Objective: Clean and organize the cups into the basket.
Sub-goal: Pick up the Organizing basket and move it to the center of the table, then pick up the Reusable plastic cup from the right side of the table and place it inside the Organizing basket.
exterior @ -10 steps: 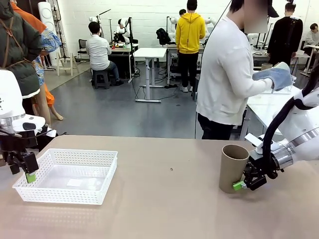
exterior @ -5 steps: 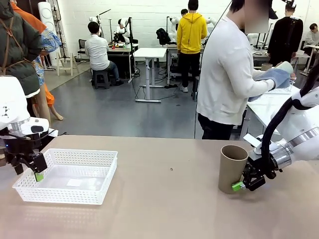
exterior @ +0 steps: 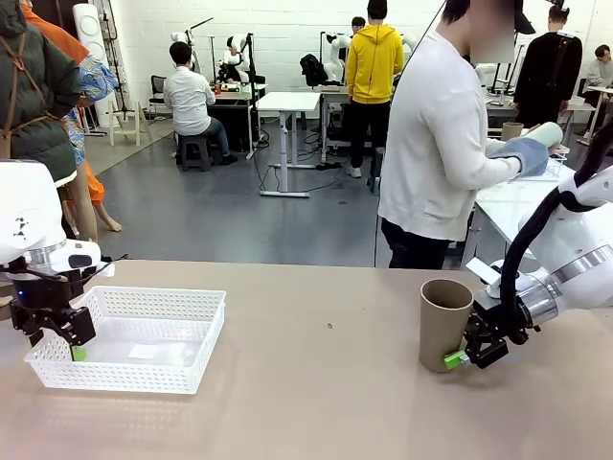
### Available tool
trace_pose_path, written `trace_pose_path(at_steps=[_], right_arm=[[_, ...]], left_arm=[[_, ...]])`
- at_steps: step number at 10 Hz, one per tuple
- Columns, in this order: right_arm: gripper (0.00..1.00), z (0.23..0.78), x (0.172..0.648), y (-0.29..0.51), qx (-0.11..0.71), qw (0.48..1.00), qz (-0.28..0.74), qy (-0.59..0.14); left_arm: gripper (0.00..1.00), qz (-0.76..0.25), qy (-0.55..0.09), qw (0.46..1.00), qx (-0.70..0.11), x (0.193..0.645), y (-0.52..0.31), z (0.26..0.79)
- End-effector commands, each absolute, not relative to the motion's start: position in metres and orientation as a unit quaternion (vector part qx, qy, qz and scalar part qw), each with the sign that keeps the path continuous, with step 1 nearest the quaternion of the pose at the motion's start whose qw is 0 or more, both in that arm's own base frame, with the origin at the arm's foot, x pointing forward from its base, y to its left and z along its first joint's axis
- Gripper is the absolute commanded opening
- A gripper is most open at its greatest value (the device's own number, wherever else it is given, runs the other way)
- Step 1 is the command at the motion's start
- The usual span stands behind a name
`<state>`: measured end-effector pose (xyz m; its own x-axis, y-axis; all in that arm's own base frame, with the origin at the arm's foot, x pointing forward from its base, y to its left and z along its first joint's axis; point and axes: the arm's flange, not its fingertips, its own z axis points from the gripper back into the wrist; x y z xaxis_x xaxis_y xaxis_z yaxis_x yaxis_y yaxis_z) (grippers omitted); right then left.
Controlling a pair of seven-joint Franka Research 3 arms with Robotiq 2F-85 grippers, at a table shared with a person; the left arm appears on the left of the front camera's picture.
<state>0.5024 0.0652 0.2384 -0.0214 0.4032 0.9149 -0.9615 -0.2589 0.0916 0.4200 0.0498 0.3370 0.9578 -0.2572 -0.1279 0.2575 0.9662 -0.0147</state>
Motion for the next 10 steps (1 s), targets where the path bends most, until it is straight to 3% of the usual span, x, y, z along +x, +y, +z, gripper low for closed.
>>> trace_pose_path(at_steps=[1, 2, 3, 4, 5, 6, 7, 8, 9, 10], right_arm=[[1.00, 0.2359, 0.5006, 0.0698, 0.459, 0.534, 0.639, -0.311], [1.00, 0.2360, 0.5007, 0.0695, 0.465, 0.529, 0.640, -0.309], [0.41, 0.2365, 0.5008, 0.0683, 0.465, 0.522, 0.643, -0.311], [0.41, 0.2366, 0.5014, 0.0682, 0.468, 0.522, 0.643, -0.308], [0.00, 0.2363, 0.5023, 0.0674, 0.468, 0.526, 0.640, -0.308], [0.36, 0.2360, 0.5032, 0.0665, 0.469, 0.530, 0.636, -0.307], [0.00, 0.2358, 0.5033, 0.0656, 0.469, 0.531, 0.635, -0.308], [0.00, 0.2357, 0.5036, 0.0653, 0.469, 0.531, 0.635, -0.309], [0.00, 0.2350, 0.5037, 0.0653, 0.468, 0.530, 0.635, -0.310], [0.21, 0.2348, 0.5040, 0.0648, 0.469, 0.530, 0.635, -0.310]], left_arm=[[1.00, -0.140, 0.069, 0.988, 0.002, 0.4211, 0.0533, 0.3439], [0.78, -0.153, 0.058, 0.987, 0.001, 0.4198, 0.0543, 0.3446], [0.41, -0.152, 0.058, 0.987, 0.004, 0.4194, 0.0546, 0.3458], [0.18, -0.151, 0.059, 0.987, 0.003, 0.4193, 0.0551, 0.3471], [0.00, -0.151, 0.063, 0.987, 0.006, 0.4197, 0.0558, 0.3462], [0.00, -0.148, 0.066, 0.987, 0.008, 0.4203, 0.0557, 0.3456], [0.00, -0.146, 0.067, 0.987, 0.008, 0.4207, 0.0556, 0.3457], [0.06, -0.145, 0.068, 0.987, 0.008, 0.4211, 0.0555, 0.3458], [0.00, -0.146, 0.068, 0.987, 0.010, 0.4212, 0.0556, 0.3454], [0.00, -0.146, 0.068, 0.987, 0.009, 0.4214, 0.0557, 0.3454]])
